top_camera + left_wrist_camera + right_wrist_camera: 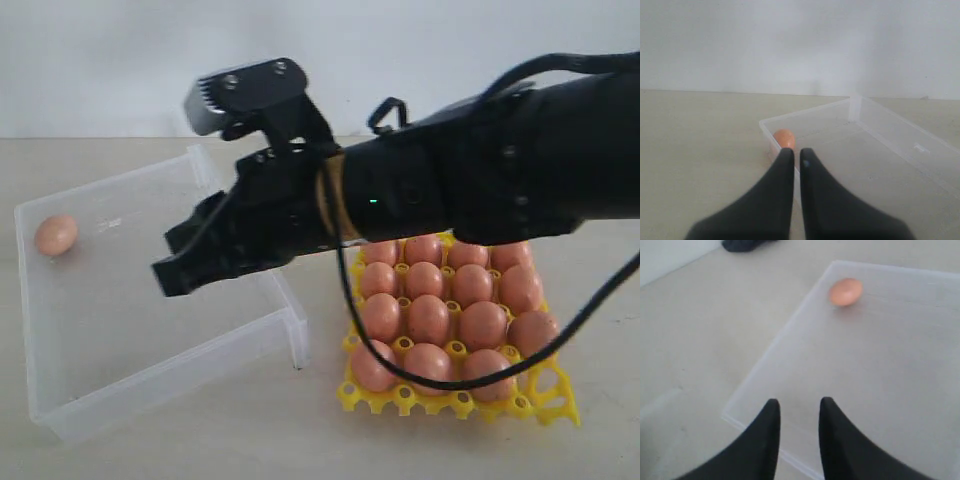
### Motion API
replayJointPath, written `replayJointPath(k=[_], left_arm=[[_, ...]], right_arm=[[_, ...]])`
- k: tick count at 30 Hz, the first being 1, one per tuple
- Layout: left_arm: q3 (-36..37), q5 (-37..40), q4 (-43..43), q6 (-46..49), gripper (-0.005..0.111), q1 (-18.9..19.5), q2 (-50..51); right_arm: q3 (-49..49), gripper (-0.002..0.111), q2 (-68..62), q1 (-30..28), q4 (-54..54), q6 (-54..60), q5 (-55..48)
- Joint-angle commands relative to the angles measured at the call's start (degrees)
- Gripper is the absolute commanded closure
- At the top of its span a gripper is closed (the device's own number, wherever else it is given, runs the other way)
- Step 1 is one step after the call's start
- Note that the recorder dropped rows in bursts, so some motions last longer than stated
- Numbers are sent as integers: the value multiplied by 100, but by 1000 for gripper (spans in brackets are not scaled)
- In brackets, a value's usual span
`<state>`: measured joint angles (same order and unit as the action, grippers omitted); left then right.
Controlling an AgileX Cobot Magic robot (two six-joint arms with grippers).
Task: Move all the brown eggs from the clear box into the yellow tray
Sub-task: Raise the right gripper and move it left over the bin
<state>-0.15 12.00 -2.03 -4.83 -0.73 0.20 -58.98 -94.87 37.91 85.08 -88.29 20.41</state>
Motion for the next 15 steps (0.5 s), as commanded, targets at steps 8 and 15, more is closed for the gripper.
replayJointPath(k=[8, 15], left_arm=[[15, -22, -7, -10, 103, 11, -20], [15, -22, -7, -10, 103, 11, -20]], right_arm=[[-2623, 71, -1849, 270, 1230, -2828, 1398], [-3854, 71, -2351, 270, 1246, -2876, 599]])
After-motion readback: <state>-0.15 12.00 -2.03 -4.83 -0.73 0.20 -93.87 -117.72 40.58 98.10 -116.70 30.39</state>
